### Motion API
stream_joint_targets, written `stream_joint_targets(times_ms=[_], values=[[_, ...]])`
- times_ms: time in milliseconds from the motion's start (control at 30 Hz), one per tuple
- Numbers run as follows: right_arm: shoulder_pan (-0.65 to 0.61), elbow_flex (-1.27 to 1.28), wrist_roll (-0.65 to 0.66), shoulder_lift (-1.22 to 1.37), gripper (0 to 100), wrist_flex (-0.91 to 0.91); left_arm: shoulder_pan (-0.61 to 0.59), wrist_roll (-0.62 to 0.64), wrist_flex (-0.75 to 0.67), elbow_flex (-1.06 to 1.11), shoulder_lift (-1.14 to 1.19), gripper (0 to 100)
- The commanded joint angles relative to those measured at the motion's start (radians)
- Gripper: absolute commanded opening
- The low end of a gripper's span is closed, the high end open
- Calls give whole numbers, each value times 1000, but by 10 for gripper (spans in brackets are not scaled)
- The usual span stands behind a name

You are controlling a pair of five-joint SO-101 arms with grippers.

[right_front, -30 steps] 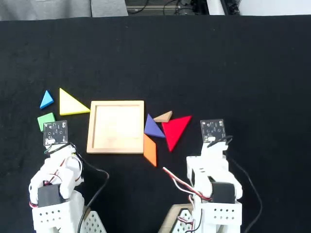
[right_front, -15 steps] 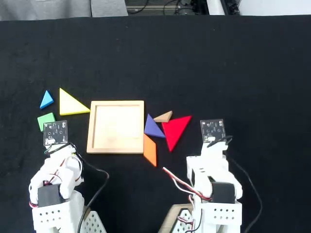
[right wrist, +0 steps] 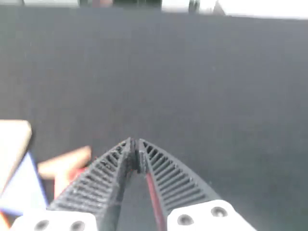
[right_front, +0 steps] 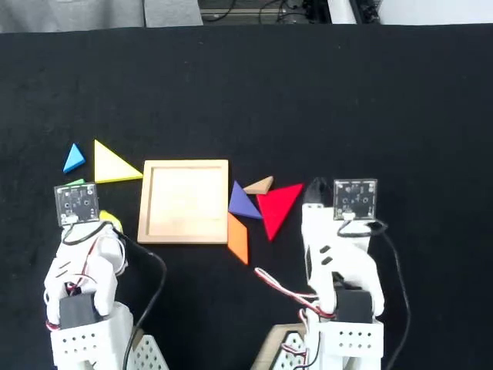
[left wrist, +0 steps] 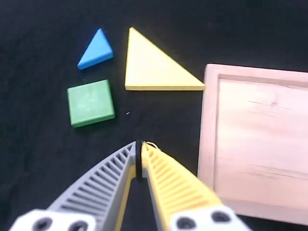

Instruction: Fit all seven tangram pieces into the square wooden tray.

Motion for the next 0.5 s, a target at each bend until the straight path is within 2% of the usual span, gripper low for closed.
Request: stream_joint_targets(times_ms=[0,167,367,467], values=[[-12,-2,9,-87,15,-64,2,-81,-17,21,-8,30],[-75,-42,5,-87,15,-118,-1,-173,-11,21,-8,30],[-193,-154,6,-71,14,-117,12,-169,-8,13,-8,30],[-229,-183,3,-25,15,-117,12,-121,-8,13,-8,30]])
